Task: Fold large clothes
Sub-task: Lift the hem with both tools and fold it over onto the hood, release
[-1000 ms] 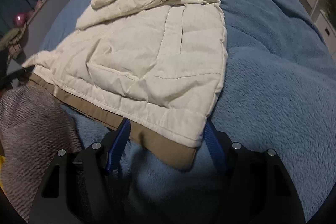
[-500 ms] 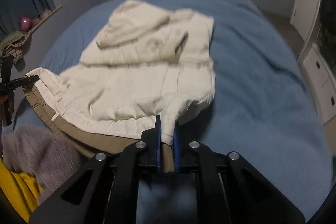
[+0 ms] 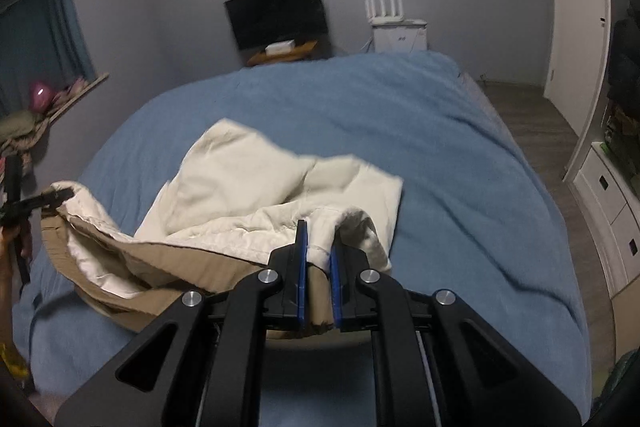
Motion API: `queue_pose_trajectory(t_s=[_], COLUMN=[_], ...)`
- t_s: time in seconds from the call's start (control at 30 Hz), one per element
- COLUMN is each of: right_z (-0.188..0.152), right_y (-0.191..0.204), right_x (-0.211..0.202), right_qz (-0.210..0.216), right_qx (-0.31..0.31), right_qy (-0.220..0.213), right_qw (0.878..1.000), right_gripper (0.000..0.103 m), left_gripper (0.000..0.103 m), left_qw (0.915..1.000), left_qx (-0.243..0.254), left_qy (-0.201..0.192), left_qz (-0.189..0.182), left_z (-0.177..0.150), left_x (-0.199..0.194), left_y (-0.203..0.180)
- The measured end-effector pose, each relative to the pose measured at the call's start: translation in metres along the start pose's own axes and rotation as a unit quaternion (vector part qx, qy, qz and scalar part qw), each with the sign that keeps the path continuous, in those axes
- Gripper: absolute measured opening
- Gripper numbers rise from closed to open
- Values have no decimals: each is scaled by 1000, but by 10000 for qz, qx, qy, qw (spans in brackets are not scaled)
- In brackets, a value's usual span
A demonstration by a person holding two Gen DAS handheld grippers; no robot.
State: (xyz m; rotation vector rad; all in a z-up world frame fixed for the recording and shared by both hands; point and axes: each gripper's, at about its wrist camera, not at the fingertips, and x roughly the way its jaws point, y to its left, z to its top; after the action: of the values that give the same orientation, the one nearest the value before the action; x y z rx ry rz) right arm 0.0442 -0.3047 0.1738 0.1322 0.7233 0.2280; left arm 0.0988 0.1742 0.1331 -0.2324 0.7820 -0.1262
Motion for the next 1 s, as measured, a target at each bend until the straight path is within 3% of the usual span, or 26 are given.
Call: queue_pose_trajectory(t_s=[0.13,0.33,0.63,0.9,0.93,1.0], right_z=[25,41,47,34,32,30], right_y=[-15,-29,-46,-64,-65,-68], right_x=[43,110,203,254,257,253], right_qz=[-72,-326,-654,-580,-552,-431], right_qx=[456,729,925,1218,1260,1425], right_qy=[-56,51,443,851,892,905], right_qw=[9989,9968,9926,9872,9865,9847], right_gripper=[7,7,7,8,8,12], left_gripper=[15,16,21,27,31,55], left_qw=[9994,9985,9955,9913,9909,9895], left_qx=[-153,-264,-438,-529,-643,-1105], left_qy=[-253,-185,469,920,953,889], left_qz=[183,449,702,775,700,268], left_z=[22,39,56,52,51,51], left_x=[31,93,182,218,218,212], left_y=[1,11,35,48,51,59])
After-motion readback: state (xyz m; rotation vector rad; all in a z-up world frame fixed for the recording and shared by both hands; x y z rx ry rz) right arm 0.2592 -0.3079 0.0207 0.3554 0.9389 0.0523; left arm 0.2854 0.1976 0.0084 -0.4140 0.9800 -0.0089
